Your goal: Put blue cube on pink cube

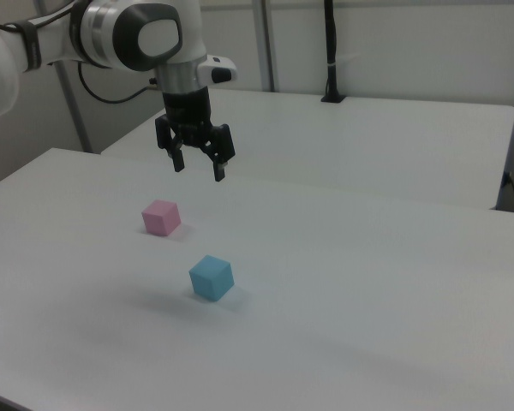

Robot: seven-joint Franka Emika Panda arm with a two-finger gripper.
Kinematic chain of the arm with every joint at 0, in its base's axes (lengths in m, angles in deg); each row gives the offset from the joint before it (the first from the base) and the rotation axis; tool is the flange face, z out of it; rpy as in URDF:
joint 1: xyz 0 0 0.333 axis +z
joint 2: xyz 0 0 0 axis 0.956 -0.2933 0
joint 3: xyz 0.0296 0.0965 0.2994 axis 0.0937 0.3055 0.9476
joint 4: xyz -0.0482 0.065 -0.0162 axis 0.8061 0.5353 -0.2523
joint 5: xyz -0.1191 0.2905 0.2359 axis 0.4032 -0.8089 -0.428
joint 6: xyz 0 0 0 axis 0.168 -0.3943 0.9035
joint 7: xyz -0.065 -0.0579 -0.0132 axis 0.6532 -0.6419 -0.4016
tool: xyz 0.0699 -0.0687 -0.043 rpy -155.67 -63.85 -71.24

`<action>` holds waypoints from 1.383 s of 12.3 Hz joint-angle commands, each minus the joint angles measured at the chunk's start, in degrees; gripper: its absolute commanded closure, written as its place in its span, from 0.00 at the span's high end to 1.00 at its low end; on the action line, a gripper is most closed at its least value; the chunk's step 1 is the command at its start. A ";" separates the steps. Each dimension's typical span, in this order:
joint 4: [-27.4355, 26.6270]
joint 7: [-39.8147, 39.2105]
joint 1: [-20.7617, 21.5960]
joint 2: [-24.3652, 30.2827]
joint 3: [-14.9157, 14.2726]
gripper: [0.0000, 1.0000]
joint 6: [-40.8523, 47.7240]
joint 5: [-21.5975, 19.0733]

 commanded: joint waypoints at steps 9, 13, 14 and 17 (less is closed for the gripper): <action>0.58 1.06 -0.39 1.33 0.37 1.00 1.04 0.59; 0.15 1.06 -0.13 1.41 0.46 1.00 1.47 0.77; -1.95 1.06 0.05 1.33 0.46 1.00 0.78 0.86; -6.87 2.63 1.27 1.41 0.54 1.00 -3.42 2.61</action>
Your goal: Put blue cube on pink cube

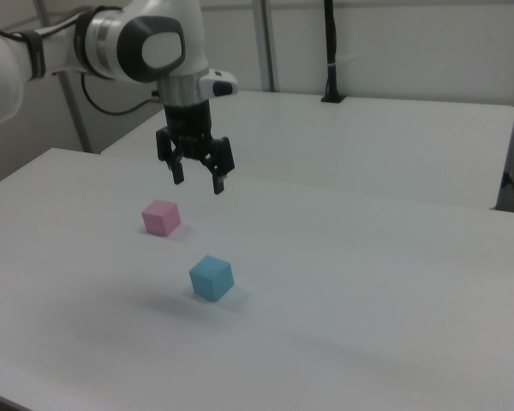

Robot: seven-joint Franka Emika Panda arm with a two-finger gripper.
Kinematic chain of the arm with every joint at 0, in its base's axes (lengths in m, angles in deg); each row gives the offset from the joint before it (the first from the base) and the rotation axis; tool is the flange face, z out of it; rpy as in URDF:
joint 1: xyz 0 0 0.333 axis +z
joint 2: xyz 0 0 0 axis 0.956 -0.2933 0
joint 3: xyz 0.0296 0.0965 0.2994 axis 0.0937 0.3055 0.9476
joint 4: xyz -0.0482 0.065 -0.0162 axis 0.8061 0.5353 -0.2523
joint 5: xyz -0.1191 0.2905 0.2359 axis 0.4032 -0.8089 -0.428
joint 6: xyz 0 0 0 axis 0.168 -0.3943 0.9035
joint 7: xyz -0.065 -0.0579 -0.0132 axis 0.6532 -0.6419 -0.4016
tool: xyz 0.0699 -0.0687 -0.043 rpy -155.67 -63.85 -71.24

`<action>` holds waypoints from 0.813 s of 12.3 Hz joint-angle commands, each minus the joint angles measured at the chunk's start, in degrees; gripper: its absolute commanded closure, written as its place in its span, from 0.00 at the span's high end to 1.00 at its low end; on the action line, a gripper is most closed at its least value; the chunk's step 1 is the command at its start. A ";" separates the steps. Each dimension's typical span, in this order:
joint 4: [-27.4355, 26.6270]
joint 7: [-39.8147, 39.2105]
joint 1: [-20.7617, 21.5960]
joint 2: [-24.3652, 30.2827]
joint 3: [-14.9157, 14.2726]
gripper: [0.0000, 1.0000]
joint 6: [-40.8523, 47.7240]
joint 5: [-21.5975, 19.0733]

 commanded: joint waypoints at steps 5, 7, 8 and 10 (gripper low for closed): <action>-19.57 8.04 3.50 0.98 0.48 1.00 -18.95 9.29; -23.44 8.31 3.94 0.11 0.48 1.00 -23.07 10.26; -24.24 8.31 3.86 -0.16 0.48 1.00 -24.14 10.27; -24.51 9.88 4.47 -2.44 0.56 1.00 -26.33 10.27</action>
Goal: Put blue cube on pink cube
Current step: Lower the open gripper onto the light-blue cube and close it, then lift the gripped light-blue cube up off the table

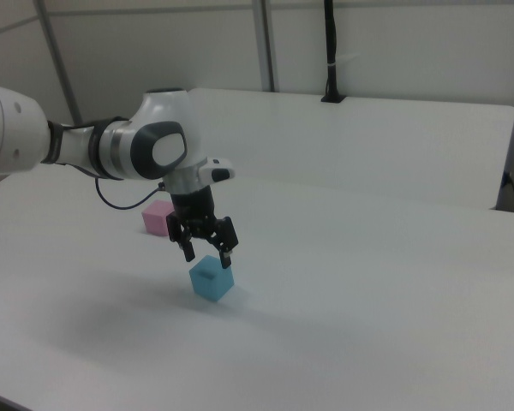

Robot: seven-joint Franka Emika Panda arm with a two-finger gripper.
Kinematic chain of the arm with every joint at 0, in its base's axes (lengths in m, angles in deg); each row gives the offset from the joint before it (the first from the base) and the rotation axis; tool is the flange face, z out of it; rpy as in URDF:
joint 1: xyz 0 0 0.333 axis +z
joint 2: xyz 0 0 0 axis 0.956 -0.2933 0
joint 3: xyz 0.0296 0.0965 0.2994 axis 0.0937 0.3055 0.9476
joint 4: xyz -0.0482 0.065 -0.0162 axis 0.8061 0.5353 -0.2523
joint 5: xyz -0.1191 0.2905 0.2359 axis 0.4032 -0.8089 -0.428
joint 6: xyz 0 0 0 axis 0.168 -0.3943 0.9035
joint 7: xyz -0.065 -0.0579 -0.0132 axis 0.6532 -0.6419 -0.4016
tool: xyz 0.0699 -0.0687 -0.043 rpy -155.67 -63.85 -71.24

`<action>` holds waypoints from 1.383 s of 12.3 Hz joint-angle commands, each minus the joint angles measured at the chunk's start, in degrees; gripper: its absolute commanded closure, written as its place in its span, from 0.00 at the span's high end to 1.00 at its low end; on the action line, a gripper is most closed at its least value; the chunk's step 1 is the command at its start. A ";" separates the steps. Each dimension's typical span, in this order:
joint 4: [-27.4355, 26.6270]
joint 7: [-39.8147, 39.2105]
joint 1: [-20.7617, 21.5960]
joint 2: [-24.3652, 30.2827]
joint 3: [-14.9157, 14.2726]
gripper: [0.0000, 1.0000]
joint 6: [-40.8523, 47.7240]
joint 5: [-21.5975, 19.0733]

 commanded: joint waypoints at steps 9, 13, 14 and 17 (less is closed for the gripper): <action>-1.67 3.13 0.78 -4.11 1.61 0.26 -7.59 2.77; 2.88 1.81 -0.10 0.63 1.52 0.26 1.52 1.89; 4.73 1.81 -0.10 2.04 1.52 0.26 4.60 1.89; 13.86 0.23 -0.19 4.50 1.17 0.26 14.28 0.41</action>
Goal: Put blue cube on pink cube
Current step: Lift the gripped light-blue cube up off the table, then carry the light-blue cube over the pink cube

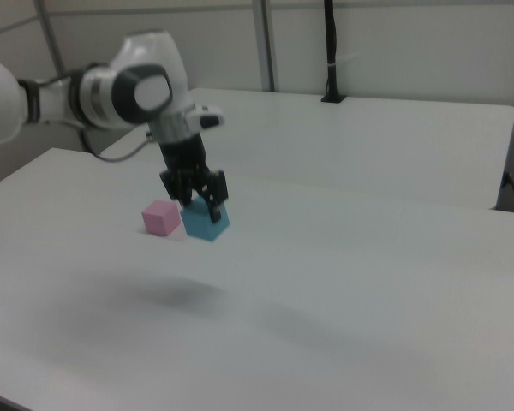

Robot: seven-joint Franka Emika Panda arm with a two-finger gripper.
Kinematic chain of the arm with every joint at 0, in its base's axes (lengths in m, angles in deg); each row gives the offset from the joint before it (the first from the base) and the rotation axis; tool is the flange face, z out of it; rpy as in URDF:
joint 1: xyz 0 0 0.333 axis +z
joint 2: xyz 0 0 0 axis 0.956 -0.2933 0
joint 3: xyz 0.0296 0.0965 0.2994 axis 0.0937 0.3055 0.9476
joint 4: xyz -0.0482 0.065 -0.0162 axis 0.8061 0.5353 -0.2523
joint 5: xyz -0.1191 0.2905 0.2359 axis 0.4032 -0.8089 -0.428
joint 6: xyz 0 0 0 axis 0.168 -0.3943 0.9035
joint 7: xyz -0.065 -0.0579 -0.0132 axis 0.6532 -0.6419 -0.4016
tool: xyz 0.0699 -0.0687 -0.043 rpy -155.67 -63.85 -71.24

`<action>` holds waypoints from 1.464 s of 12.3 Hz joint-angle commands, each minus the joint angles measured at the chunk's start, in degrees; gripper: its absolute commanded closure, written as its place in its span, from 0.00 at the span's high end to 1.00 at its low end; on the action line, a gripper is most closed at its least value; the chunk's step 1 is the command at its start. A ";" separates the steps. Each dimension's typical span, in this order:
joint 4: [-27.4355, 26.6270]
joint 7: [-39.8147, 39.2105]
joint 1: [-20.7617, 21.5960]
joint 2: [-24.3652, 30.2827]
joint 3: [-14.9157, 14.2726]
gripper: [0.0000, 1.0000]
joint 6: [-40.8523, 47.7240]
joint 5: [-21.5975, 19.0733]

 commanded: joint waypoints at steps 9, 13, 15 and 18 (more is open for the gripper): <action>20.25 7.98 7.48 -8.76 3.63 0.27 8.01 -1.62; 26.77 11.67 13.38 -14.49 2.40 0.29 6.18 -3.28; 26.95 13.87 13.56 -16.51 2.49 0.29 2.66 -4.08; 30.64 15.28 13.74 -19.76 2.40 0.29 0.89 -4.17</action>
